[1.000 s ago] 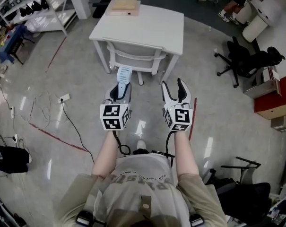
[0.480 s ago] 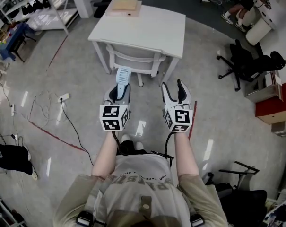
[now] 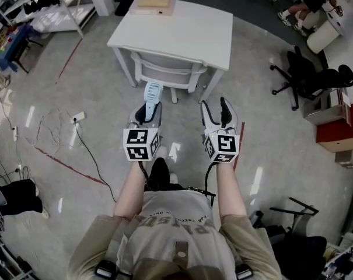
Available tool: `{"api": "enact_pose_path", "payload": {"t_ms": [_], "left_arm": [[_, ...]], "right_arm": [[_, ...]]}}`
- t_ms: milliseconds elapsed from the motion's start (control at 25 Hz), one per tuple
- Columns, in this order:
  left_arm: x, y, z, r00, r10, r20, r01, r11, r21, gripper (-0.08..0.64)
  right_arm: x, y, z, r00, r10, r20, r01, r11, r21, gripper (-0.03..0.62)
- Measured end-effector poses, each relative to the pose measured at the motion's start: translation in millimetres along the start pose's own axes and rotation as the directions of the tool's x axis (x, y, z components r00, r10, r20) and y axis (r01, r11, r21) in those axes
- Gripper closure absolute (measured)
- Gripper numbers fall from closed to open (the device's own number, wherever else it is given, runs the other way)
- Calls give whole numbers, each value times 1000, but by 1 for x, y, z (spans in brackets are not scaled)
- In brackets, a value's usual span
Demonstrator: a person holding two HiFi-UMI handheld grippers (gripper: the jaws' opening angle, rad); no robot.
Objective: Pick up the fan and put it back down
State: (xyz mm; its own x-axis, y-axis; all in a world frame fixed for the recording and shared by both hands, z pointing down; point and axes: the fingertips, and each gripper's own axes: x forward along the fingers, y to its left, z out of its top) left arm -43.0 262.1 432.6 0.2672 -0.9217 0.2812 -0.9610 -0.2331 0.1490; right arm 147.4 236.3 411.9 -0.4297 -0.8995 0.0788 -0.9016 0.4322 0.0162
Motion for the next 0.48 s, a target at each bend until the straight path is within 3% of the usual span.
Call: {"api": "enact_pose_path", "payload": {"t_ms": [480], "left_arm": [[70, 46, 35, 1000, -20, 9, 21, 1000, -9, 434]], "right_arm": [[83, -11, 20, 1000, -14, 11, 14, 1000, -21, 341]]}}
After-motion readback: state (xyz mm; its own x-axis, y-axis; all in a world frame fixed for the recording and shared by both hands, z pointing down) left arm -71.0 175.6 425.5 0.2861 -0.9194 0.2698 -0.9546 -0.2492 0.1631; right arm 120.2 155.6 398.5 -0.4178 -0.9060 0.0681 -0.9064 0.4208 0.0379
